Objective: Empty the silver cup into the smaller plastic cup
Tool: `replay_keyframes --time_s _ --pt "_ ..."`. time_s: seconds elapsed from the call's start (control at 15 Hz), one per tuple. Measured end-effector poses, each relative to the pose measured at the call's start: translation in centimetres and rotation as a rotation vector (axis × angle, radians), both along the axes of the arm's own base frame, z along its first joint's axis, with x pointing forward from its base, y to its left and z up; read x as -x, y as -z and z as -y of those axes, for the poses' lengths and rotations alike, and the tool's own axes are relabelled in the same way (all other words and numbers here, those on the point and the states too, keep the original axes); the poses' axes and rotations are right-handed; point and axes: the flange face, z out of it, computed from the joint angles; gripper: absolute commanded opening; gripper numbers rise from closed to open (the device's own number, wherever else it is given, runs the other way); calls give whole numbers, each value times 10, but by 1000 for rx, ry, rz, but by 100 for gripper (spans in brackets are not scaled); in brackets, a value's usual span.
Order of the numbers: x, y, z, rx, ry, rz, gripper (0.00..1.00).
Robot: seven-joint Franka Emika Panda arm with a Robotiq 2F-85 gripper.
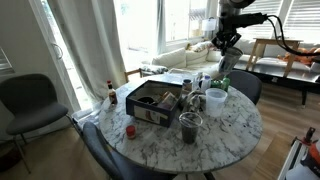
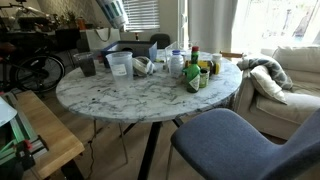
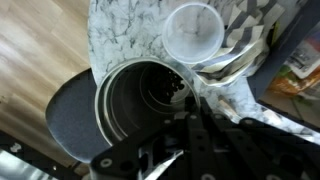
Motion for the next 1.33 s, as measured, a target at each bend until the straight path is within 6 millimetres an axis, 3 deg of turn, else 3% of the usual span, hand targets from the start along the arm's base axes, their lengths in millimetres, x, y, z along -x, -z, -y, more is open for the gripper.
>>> replay_keyframes --time_s 0.2,0.4,0.6,0.8,1.0,1.33 --pt "14 -32 -90 64 -175 24 1" --pt "35 -48 -176 81 -358 36 1" --pt "56 -53 -236 21 -512 36 1" --pt "66 -55 -255 -100 -553 -8 1" --pt "56 -43 -247 -220 -558 -76 1" --pt "22 12 -219 -448 -560 -202 1"
